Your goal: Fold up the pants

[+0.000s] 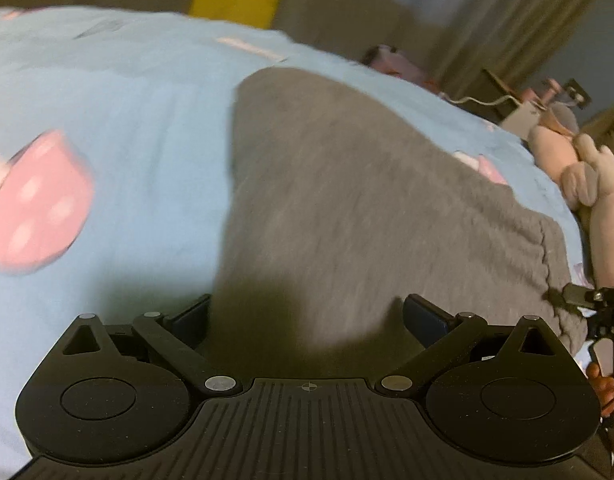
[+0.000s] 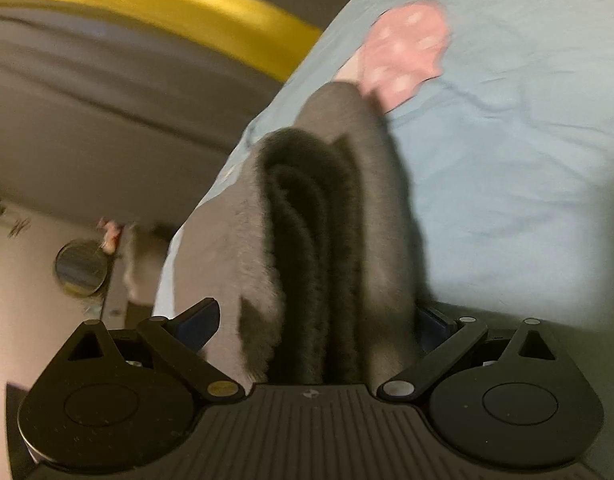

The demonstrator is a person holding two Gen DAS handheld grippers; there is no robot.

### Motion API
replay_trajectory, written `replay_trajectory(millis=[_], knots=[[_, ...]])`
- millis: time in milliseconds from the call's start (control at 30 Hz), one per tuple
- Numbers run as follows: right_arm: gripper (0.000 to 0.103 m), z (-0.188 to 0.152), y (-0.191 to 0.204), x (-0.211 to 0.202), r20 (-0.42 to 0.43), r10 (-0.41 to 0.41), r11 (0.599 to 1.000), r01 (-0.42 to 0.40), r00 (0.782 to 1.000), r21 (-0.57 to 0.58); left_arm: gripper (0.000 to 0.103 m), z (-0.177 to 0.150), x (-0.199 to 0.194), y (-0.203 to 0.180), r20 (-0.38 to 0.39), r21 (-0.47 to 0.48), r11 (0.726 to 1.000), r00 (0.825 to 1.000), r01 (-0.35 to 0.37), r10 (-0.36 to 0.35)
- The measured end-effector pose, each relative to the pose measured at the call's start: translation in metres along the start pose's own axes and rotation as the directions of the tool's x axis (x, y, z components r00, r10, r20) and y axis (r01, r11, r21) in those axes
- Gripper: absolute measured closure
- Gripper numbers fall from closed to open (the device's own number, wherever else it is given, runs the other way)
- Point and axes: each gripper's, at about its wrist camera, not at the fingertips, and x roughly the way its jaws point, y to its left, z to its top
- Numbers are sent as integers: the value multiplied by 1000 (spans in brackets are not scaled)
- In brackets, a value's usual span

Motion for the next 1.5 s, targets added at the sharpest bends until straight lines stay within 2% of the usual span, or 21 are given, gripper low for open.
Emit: replay_trajectory(millis=[167, 300, 400, 467, 533, 600, 667, 700, 767, 800, 833, 867, 933, 1000, 1133, 1267, 1367, 1400, 1433, 1467, 1500], knots=[[4, 9, 13, 25, -41, -8, 995, 4, 999, -96, 0, 26, 27, -4, -39, 27, 998, 998, 50, -49], [4, 14, 17, 33, -4, -20, 999, 20, 1000, -26, 0, 31, 35, -1, -18, -3, 996, 996, 85, -85], [4, 17, 18, 35, 12, -36, 999, 36, 999, -13, 0, 25, 33, -3, 9, 34, 996, 997, 79, -79], [4, 13, 24, 34, 32, -49, 998, 50, 998, -40, 5, 19, 29, -7, 27, 67, 996, 998, 58, -60], [12, 7, 32, 33, 60, -94, 993, 98, 994, -64, 20, 16, 22, -9, 43, 91, 994, 997, 65, -69], [18, 3, 38, 33, 70, -114, 988, 121, 991, -100, 27, 14, 16, -5, 46, 104, 990, 994, 90, -96], [18, 5, 37, 37, 66, -120, 988, 125, 991, -93, 26, 15, 16, 0, 39, 95, 990, 993, 104, -108], [17, 7, 37, 40, 63, -124, 989, 129, 990, -78, 22, 16, 18, -1, 33, 92, 991, 994, 99, -103], [17, 10, 41, 43, 60, -149, 986, 152, 987, -60, 20, 18, 21, -7, 42, 87, 994, 996, 69, -73], [20, 9, 45, 43, 64, -170, 982, 175, 983, -73, 24, 18, 20, -11, 56, 88, 995, 997, 56, -61], [24, 7, 50, 44, 77, -193, 975, 200, 978, -97, 34, 15, 17, -14, 80, 93, 995, 995, 44, -52], [34, 3, 57, 45, 90, -213, 965, 224, 973, -138, 41, 13, 13, -18, 101, 107, 993, 994, 39, -50], [42, -1, 63, 42, 112, -197, 964, 213, 974, -160, 59, 9, 3, -24, 140, 122, 992, 989, 26, -44], [47, -1, 69, 36, 131, -170, 971, 188, 977, -146, 71, 11, -8, -27, 170, 115, 993, 985, 24, -43], [51, 3, 86, 25, 180, -112, 975, 142, 977, -168, 78, 22, -21, -30, 190, 99, 994, 980, 45, -63], [53, 12, 114, 22, 215, -53, 971, 101, 975, -217, 79, 35, -32, -35, 229, 93, 994, 971, 53, -73], [52, 25, 132, 21, 258, -28, 965, 94, 966, -246, 79, 54, -43, -40, 289, 64, 996, 954, 60, -76], [49, 30, 135, 21, 272, -32, 963, 103, 962, -249, 69, 62, -45, -40, 292, 35, 998, 954, 58, -65], [44, 37, 136, 21, 283, -50, 960, 124, 958, -252, 46, 69, -46, -39, 284, -2, 999, 958, 37, -35], [34, 44, 135, 22, 291, -85, 960, 157, 953, -234, 34, 74, -47, -36, 280, -54, 998, 959, -15, 29], [22, 51, 131, 22, 313, -156, 953, 226, 937, -202, 18, 74, -50, -34, 297, -84, 994, 951, -63, 86]])
